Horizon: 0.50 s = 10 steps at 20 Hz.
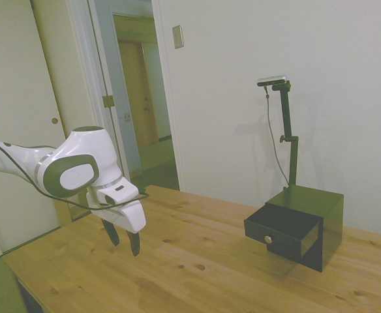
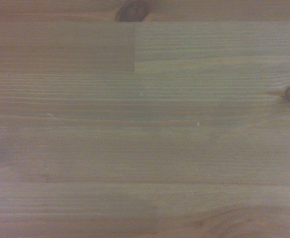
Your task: Close the top drawer
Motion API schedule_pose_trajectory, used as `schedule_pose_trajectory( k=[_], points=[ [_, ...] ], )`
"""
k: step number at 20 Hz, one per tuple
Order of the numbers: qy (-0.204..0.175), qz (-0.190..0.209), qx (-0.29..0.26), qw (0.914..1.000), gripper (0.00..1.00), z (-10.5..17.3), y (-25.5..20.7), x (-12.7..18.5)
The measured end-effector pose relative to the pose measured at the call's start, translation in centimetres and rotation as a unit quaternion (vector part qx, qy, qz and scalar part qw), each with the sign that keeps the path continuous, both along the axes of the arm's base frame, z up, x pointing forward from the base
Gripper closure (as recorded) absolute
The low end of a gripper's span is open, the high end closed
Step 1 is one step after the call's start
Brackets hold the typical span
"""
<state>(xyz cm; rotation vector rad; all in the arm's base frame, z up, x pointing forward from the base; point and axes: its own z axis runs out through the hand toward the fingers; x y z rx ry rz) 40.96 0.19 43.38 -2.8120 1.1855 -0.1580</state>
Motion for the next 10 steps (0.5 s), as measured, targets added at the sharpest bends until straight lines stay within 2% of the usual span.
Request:
schedule_pose_trajectory(
  k=[3, 10],
  points=[
    [-0.005, -0.008, 0.002, 1.0000, 0.00, 0.0, -0.1, 0.1],
    [-0.017, -0.090, 0.017, 0.9956, 0.00, -0.5, -5.7, 0.4]
  ],
)
